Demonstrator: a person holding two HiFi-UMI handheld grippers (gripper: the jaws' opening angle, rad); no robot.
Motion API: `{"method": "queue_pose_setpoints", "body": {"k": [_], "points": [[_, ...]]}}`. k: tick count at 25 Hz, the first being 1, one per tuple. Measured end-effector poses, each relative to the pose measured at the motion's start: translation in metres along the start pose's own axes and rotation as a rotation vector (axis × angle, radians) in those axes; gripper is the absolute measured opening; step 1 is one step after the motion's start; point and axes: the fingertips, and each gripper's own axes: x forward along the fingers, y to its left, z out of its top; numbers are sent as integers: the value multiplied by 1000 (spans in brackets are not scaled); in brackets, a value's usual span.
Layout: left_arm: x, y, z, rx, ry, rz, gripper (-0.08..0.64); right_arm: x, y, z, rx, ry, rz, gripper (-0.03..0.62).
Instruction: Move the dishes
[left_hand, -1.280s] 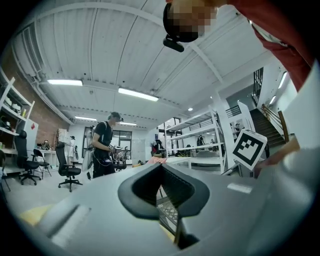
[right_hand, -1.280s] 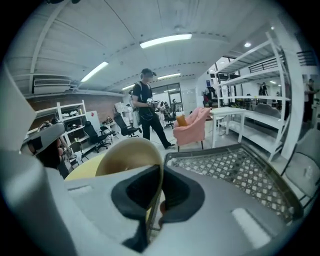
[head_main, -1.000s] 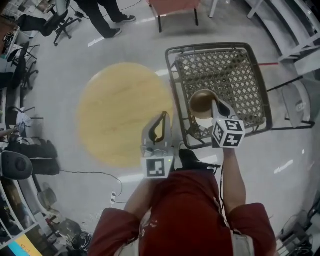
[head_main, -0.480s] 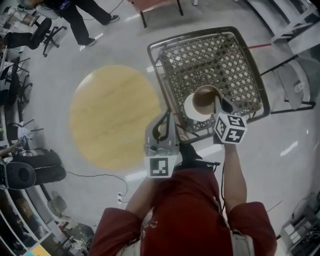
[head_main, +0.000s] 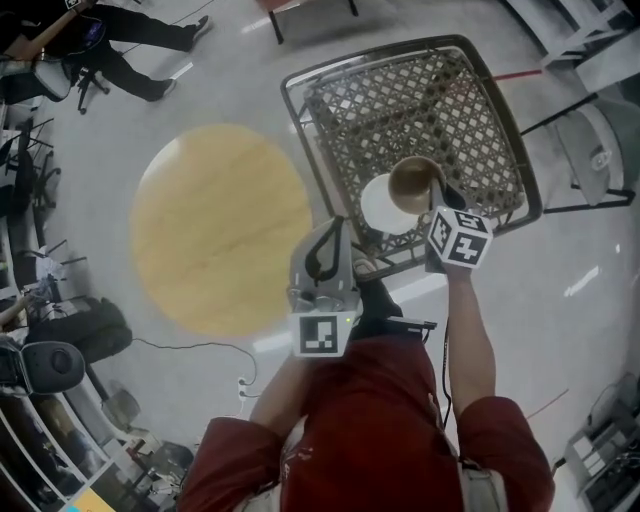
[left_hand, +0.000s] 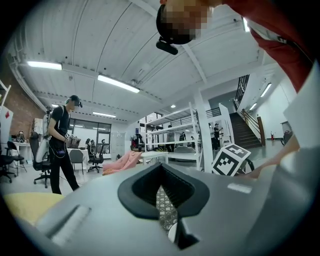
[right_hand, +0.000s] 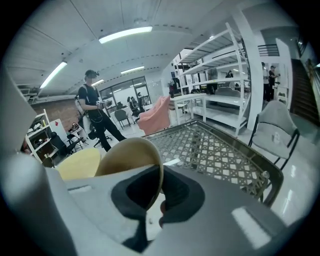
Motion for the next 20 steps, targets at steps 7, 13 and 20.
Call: {"method": "queue_pose_setpoints", "body": {"k": [7,13,20], "points": [[-7,-6,-17,14,55,-19,8,30,-23,-13,41,39,-37,12],[-12,-11,-25,33,63,-37,8,52,-37,-21,120,59,-62,12],[-16,-14,-43,31,117,-51,7,84,-51,-28,143,97,-91,12]]}}
